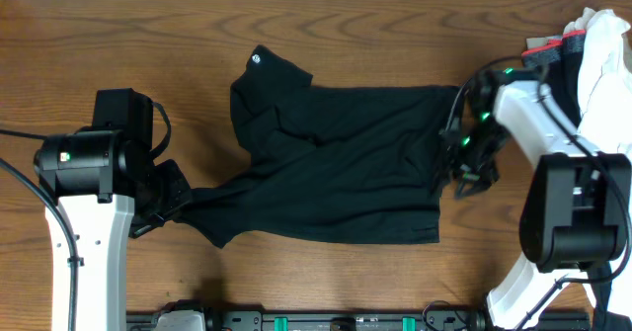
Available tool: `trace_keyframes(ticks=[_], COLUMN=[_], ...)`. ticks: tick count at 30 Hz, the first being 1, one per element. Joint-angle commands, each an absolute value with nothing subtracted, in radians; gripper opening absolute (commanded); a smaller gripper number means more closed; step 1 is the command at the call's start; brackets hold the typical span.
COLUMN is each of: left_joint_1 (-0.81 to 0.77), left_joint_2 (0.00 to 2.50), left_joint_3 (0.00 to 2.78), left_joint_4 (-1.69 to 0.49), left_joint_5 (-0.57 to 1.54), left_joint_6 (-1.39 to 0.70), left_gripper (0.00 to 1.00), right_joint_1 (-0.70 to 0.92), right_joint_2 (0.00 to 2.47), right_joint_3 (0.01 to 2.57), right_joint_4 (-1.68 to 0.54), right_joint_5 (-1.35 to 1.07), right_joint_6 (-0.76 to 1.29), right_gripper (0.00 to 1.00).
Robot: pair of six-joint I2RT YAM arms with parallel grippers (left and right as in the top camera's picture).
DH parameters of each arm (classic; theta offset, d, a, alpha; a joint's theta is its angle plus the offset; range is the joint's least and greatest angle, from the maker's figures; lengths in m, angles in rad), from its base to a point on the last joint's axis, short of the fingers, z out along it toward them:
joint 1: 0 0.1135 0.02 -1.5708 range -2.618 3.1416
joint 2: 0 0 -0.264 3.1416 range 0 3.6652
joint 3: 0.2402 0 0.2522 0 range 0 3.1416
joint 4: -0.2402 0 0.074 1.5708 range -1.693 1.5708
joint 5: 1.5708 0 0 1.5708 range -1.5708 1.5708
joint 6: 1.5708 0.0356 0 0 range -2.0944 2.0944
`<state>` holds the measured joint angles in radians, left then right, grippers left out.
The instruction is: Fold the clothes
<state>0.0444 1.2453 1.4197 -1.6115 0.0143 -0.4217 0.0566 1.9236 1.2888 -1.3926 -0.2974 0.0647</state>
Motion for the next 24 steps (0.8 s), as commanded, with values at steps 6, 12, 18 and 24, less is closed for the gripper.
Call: trace_keyframes(ticks=[6, 12, 18, 24], left_joint_1=[0.049, 0.049, 0.049, 0.049], left_joint_2=[1.238, 1.238, 1.238, 1.238], left_joint_3=[1.415, 1.415, 1.415, 1.415], left_joint_4=[-1.674, -1.671, -1.663, -1.663], left_joint_5=[-0.012, -0.012, -0.012, -0.012], left_joint_6=[-0.413, -0.413, -0.413, -0.413], left_gripper=[0.06, 0.06, 0.06, 0.06], right_joint_1=[0.165, 0.182, 0.184, 0.184], right_joint_2=[1.875, 1.820, 1.731, 1.596], right_joint_3=[1.150, 1.038, 0.928, 0.915], right_joint_4=[-1.307, -1.224, -1.054, -1.013], right_joint_5=[-0.279, -0.250, -0.193, -0.164], right_joint_6=[0.215, 0.300, 0.363, 0.359], right_gripper=[0.50, 0.47, 0.30, 0.10])
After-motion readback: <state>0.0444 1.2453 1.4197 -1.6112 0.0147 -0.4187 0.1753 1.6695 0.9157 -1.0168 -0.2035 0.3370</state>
